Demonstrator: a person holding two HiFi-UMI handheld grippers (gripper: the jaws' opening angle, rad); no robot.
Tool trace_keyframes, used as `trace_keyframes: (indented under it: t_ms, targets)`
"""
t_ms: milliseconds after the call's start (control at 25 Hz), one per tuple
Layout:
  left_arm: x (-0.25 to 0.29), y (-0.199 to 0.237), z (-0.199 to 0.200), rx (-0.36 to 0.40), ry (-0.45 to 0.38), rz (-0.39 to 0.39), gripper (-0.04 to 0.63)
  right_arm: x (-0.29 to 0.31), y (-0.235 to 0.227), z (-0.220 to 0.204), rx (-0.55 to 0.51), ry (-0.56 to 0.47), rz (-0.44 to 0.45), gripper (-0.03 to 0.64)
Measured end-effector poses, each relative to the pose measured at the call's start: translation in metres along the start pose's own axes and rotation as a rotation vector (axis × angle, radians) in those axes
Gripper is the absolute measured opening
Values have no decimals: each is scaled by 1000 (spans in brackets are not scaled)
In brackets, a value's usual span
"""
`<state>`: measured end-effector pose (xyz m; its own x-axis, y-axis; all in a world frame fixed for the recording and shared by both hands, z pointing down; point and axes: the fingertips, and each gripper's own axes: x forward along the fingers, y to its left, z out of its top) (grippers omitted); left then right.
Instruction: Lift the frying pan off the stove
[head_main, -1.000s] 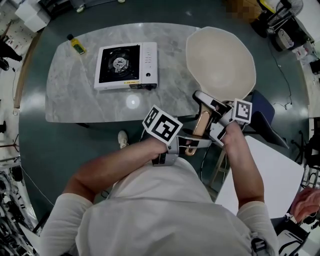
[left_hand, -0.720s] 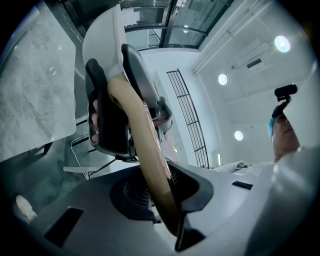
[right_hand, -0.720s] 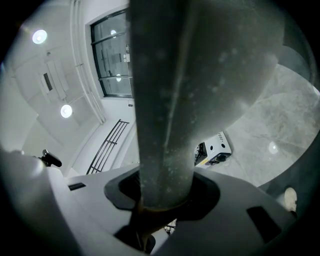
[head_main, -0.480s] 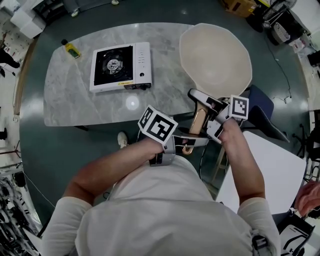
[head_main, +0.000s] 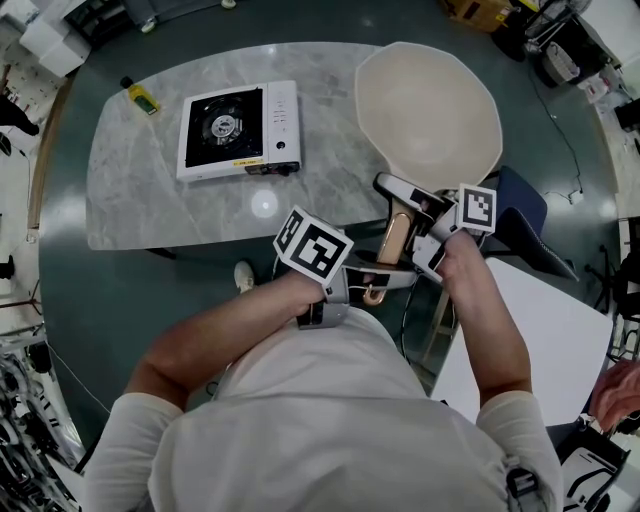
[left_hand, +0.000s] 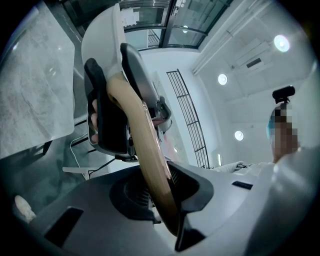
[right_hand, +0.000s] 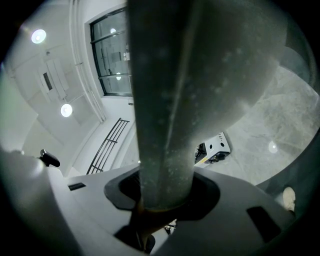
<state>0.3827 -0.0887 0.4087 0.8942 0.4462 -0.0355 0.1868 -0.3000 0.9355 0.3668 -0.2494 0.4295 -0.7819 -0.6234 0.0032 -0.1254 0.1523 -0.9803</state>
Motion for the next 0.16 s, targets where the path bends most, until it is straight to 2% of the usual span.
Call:
trace_keyframes:
  t_ms: [160]
  targets:
    - [1, -1, 0, -4, -3, 1, 92, 0, 1, -2, 8, 3, 4, 170]
